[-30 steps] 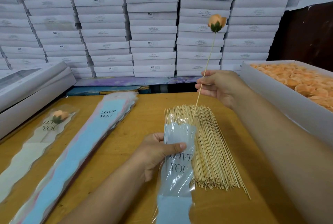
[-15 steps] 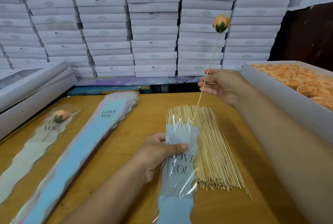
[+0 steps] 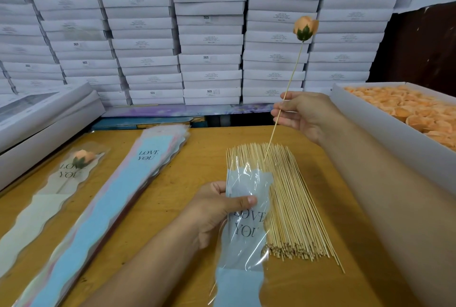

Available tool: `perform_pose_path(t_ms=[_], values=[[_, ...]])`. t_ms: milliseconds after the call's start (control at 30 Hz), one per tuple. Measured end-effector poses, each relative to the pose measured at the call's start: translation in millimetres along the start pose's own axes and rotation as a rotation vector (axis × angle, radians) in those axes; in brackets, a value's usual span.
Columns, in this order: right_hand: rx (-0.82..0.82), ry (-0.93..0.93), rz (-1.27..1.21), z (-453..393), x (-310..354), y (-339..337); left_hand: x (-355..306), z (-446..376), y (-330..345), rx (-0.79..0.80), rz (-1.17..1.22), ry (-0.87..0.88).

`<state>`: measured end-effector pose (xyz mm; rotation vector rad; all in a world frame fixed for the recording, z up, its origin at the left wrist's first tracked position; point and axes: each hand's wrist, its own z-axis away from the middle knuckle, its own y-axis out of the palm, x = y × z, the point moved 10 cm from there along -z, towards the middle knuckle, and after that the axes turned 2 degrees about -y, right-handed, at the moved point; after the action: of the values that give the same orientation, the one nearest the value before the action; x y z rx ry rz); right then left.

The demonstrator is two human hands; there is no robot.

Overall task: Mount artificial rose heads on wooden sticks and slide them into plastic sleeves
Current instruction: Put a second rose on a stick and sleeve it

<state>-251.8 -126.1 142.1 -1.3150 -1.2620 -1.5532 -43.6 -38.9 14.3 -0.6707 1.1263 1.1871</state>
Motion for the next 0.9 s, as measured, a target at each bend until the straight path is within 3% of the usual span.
perform_pose_path(t_ms=[500,700,900], values=[[0.064,0.02,0.022,3.1,-11.1,11.8,0.0,-0.3,0.5,0.003,0.0,-0.001],[-0.026,-0.046,-0.06,0.0,-4.7,7.4,0.2,0.3,2.0,0.023,-0.009,-0.009],[-0.004,-0.027,-0.053,2.0,-6.8,17.8,2.2,0.2,2.1,0.018,-0.032,-0.017]])
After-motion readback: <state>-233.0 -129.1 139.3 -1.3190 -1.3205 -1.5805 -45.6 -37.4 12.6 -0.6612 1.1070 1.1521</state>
